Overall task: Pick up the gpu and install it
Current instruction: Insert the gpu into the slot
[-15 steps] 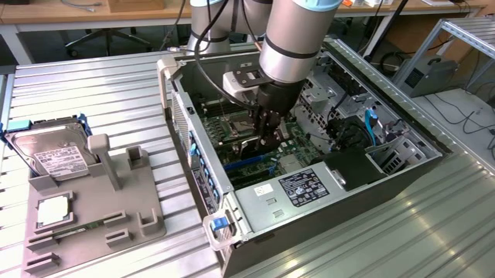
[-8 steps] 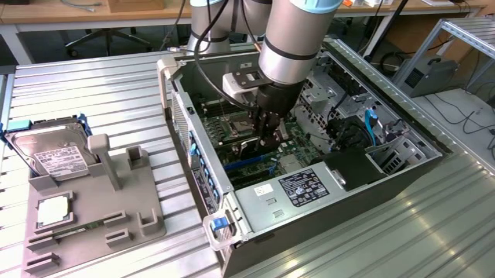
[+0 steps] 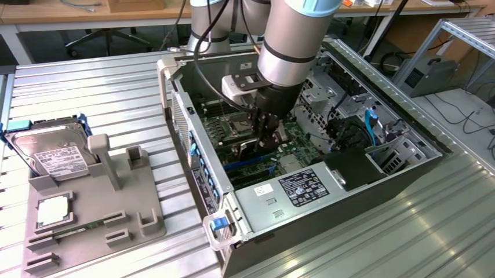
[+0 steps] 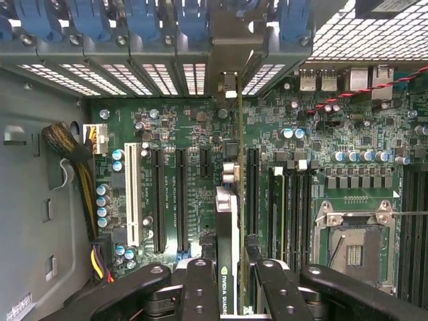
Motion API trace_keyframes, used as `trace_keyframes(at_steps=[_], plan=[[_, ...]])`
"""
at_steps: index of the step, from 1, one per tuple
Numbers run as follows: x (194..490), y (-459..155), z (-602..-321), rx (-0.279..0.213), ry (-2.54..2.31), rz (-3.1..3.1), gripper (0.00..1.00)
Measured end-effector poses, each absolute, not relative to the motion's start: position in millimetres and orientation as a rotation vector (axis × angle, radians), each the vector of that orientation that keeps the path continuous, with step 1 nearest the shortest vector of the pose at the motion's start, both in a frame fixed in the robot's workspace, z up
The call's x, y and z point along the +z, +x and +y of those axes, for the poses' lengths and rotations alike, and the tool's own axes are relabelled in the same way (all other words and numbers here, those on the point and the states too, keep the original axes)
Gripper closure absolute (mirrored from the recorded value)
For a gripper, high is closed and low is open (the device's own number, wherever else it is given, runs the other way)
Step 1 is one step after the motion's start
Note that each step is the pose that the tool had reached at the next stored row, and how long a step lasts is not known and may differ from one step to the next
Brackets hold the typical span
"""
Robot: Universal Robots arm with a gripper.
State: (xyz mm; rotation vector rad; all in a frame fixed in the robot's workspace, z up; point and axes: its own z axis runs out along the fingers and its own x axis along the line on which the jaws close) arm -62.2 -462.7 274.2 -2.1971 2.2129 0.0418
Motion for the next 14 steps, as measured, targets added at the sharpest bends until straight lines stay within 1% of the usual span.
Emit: trace_keyframes(at_steps=[4,14], plan=[[266.5,-62.3,-462.6,0.041,-2.197,2.213,0.73],[266.4,-62.3,-462.6,0.041,-2.197,2.213,0.73]])
